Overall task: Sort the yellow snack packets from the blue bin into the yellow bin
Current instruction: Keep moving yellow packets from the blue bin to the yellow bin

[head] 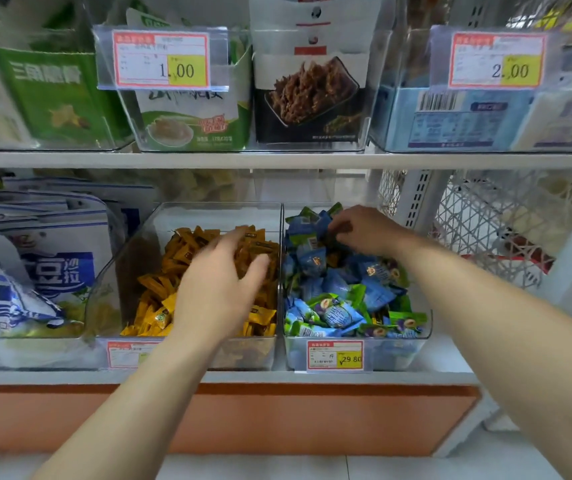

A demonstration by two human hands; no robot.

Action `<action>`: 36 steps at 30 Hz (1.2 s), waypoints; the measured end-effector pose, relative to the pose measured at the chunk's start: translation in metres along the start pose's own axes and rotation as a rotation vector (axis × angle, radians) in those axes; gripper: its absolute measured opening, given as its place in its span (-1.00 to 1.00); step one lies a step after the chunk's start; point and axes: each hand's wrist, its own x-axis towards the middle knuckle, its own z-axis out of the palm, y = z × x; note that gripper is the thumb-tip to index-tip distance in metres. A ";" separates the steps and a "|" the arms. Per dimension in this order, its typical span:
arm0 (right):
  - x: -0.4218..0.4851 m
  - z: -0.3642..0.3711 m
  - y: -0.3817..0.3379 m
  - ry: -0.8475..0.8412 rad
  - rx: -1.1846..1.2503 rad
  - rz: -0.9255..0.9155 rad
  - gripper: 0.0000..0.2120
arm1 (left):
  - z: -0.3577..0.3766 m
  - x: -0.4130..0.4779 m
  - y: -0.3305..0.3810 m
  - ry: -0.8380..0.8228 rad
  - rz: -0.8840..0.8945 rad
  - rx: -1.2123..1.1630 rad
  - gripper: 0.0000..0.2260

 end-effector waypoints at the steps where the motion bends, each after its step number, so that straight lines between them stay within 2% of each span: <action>1: 0.006 0.002 0.000 -0.075 -0.072 -0.017 -0.87 | 0.005 -0.003 0.006 -0.035 0.030 -0.042 -0.45; 4: 0.017 0.006 0.001 -0.263 -0.138 -0.037 -0.87 | 0.023 -0.021 0.014 -0.173 0.128 0.053 -0.40; 6: 0.020 0.006 0.004 -0.339 -0.112 -0.050 -0.92 | 0.031 -0.030 0.009 -0.194 0.170 0.124 -0.40; 8: 0.021 0.005 0.008 -0.379 -0.083 -0.067 -0.86 | 0.033 -0.031 0.003 -0.190 0.189 0.148 -0.36; 11: 0.023 0.011 0.011 -0.330 -0.184 -0.088 -0.86 | 0.034 -0.031 -0.001 -0.192 0.192 0.142 -0.31; 13: 0.023 0.017 0.011 -0.282 -0.244 -0.110 -0.78 | 0.034 -0.031 -0.002 -0.192 0.186 0.136 -0.30; 17: 0.015 0.012 0.008 -0.178 -0.205 -0.121 -0.85 | 0.032 -0.033 0.001 -0.194 0.182 0.142 -0.30; 21: 0.005 0.002 0.011 -0.073 -0.029 -0.119 -0.90 | 0.029 -0.031 0.001 -0.232 0.162 0.116 -0.30; 23: -0.001 -0.003 0.014 0.022 0.075 -0.088 -0.86 | 0.028 -0.030 0.001 -0.246 0.151 0.102 -0.31; 27: -0.023 -0.015 0.018 0.159 0.444 0.019 -0.90 | 0.025 -0.028 0.003 -0.260 0.101 0.027 -0.38; 31: -0.056 -0.025 0.005 0.261 0.777 0.053 -0.94 | 0.020 -0.024 0.016 -0.121 0.137 -0.021 -0.47; 33: -0.074 -0.027 -0.010 0.306 0.876 0.061 -0.97 | 0.018 -0.024 0.029 -0.067 0.177 -0.046 -0.43; 36: -0.105 -0.025 -0.037 0.305 1.033 0.022 -0.95 | 0.016 -0.025 0.050 -0.092 0.156 -0.244 -0.32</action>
